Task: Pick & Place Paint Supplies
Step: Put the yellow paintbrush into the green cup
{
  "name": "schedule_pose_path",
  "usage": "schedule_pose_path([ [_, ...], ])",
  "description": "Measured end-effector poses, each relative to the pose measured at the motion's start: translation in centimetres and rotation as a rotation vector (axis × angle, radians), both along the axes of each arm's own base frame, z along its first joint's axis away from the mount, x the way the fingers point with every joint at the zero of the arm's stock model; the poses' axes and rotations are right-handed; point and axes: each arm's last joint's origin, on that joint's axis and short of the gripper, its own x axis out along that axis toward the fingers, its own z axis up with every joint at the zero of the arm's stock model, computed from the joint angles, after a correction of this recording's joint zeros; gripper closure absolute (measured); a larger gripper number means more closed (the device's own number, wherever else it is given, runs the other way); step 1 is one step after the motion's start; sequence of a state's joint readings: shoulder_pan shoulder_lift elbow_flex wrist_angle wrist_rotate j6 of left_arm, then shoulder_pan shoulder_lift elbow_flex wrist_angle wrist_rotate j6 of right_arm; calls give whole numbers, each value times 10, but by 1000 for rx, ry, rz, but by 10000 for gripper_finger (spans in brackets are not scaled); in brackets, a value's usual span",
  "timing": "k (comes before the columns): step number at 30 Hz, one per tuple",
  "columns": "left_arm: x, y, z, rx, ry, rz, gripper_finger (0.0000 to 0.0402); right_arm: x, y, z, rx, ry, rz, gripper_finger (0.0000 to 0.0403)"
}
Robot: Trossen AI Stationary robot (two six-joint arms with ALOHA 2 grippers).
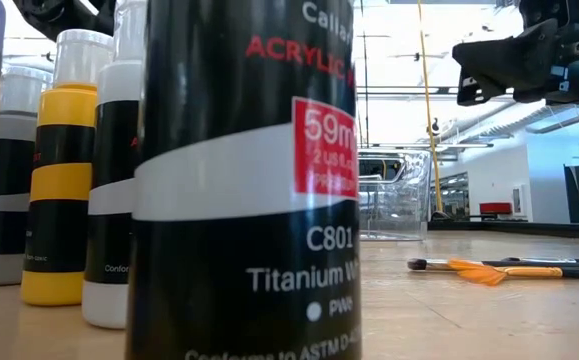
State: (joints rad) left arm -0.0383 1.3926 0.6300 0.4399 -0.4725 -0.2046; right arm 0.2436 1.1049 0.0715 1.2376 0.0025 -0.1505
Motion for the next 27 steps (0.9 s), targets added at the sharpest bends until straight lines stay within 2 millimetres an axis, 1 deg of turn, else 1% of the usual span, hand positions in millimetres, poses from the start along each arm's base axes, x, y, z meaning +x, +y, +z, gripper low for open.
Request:
schedule_pose_path([
  [14, 1, -1, -5, -28, 24, -11, 394, 0, 0, 0, -18, -4, -2, 403],
  [18, 0, -1, -9, -29, 62, -19, 393, 0, 0, 0, -18, -4, -2, 403],
  [23, -1, 1, -11, 11, 107, -29, 393, 0, 0, 0, -18, -4, -3, 403],
  [27, -1, 3, -11, 22, 111, -28, 392, 0, 0, 0, -26, -6, -4, 403],
])
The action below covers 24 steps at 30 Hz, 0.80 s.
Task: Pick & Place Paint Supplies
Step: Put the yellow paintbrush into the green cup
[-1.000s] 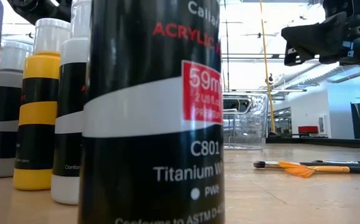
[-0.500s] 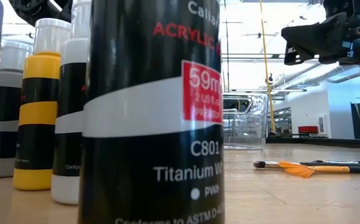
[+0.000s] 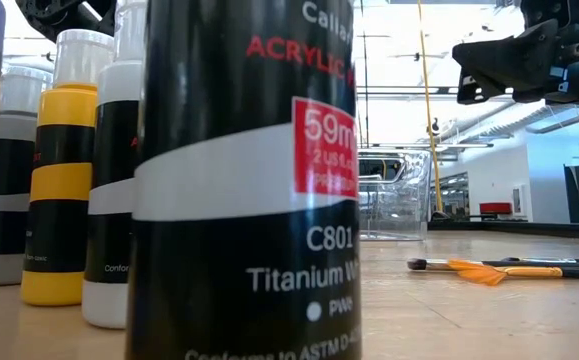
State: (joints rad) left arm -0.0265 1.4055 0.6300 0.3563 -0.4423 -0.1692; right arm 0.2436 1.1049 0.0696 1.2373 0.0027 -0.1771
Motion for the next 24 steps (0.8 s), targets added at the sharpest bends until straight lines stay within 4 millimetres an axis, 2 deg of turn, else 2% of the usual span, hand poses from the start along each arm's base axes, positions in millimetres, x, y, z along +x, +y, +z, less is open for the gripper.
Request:
schedule_pose_path([
  [9, 11, 0, -7, -7, -63, 4, 395, 0, 0, 0, -25, -6, -4, 403],
  [18, 14, 4, -15, -1, -35, 18, 398, 0, 0, 0, -25, -6, -4, 403],
  [24, 13, 4, -15, 1, -27, 16, 365, 0, 0, 0, -28, -7, -4, 403],
])
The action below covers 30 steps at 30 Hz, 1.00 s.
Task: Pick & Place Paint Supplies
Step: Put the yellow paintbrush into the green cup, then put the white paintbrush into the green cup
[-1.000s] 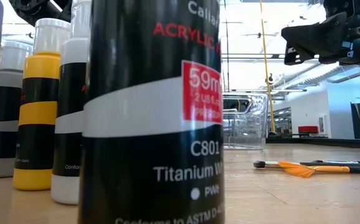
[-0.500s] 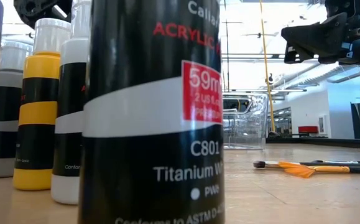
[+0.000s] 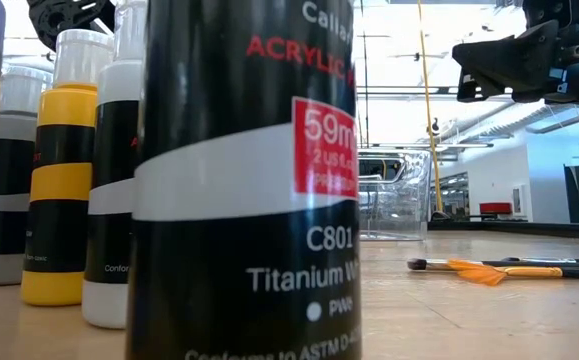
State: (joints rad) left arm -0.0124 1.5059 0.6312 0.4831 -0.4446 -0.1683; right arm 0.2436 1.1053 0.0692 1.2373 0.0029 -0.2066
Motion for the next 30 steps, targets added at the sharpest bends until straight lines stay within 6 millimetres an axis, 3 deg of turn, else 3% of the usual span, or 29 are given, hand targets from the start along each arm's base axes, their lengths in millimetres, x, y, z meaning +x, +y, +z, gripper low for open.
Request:
schedule_pose_path([
  [19, -2, -1, 6, -2, -15, -31, 236, 0, 0, 0, 3, 1, 1, 403],
  [24, -10, -6, 27, 55, -61, -68, 207, 0, 0, 0, 3, 1, 1, 403],
  [30, -43, -24, 81, 108, -216, -155, 200, 0, 0, 0, -5, 2, 0, 403],
])
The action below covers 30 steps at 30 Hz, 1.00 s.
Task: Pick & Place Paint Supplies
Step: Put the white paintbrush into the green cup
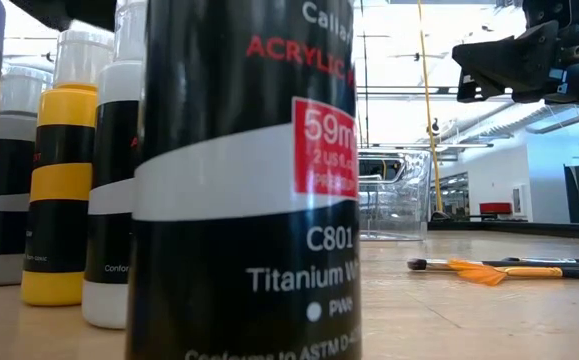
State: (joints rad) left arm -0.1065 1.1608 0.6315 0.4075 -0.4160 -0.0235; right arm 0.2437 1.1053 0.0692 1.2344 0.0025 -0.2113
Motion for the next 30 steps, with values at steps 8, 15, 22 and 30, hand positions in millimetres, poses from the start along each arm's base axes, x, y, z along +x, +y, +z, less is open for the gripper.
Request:
schedule_pose_path([
  [8, -93, -1, 36, -10, 35, 88, 268, 0, 0, -1, -11, 3, -1, 403],
  [15, -120, 9, -19, -36, -62, 95, 390, 0, 0, 0, -9, -5, -1, 403],
  [22, -122, 14, -59, 30, -169, 33, 397, 0, 0, 0, -11, -6, -4, 403],
  [30, -120, 14, -75, 31, -100, -52, 400, 0, 0, -1, -15, 9, -3, 403],
])
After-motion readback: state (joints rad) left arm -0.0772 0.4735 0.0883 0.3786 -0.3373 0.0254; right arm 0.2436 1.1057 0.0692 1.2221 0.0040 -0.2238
